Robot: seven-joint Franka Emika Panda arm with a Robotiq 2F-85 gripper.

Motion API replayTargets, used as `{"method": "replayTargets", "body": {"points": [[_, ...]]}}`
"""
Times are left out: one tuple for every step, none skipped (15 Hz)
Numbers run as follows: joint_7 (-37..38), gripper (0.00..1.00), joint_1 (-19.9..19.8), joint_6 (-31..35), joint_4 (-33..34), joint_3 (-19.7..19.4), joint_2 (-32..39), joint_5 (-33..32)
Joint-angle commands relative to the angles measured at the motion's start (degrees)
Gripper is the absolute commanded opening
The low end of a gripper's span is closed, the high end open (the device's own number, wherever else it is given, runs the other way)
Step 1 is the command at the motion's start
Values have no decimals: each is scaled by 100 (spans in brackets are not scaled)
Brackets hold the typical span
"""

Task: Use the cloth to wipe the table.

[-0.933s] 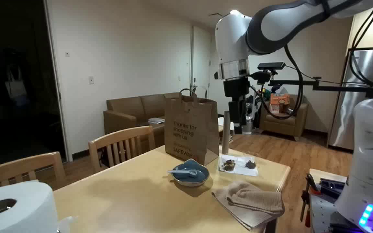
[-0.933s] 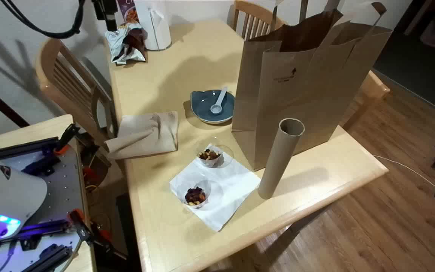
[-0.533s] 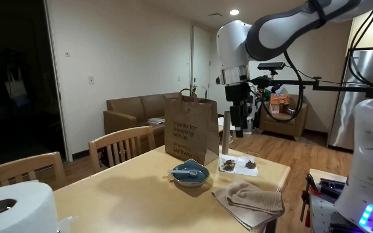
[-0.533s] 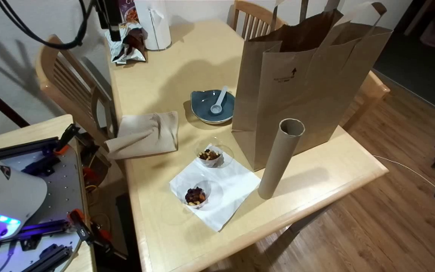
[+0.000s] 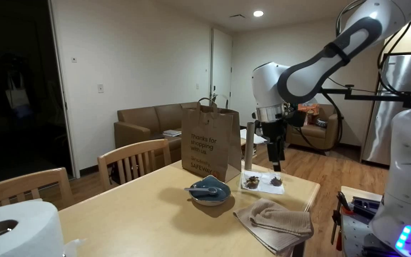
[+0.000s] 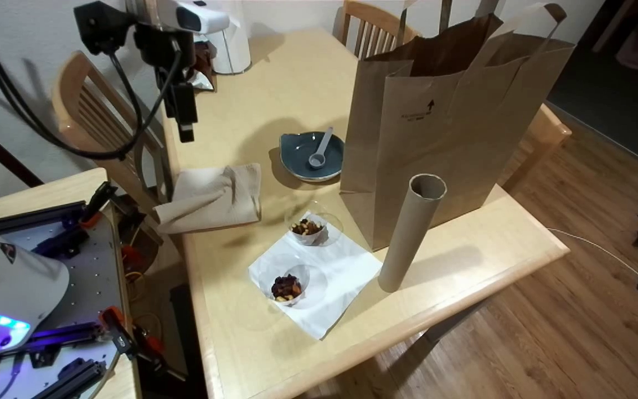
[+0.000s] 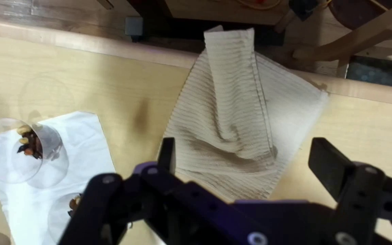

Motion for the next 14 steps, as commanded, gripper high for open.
{"method": "replayTargets", "body": {"points": [[-5, 100, -48, -13, -18, -11, 12, -12], [-5, 100, -62, -13, -17, -19, 17, -17], [-171, 100, -19, 285, -146, -11, -77, -31], [-132, 100, -49, 928, -396, 68, -116, -420], [-178, 100, -76, 1189, -474, 81, -43, -656], [-327, 100, -87, 1696, -655, 43, 43, -804], [-345, 100, -122, 2179, -839, 33, 75, -1029], [-519, 100, -118, 2537, -913, -24, 192, -1070], [-638, 100, -110, 2764, -1016, -62, 206, -1086], [-861, 100, -72, 2973, -1091, -120, 289, -996], [-1044, 100, -40, 3112, -1158, -166, 340, -890], [-1158, 100, -53, 3283, -1207, -186, 394, -919], [-1263, 100, -58, 3359, -1106, -205, 533, -917], [-1261, 100, -83, 3343, -1132, -209, 537, -943]]}}
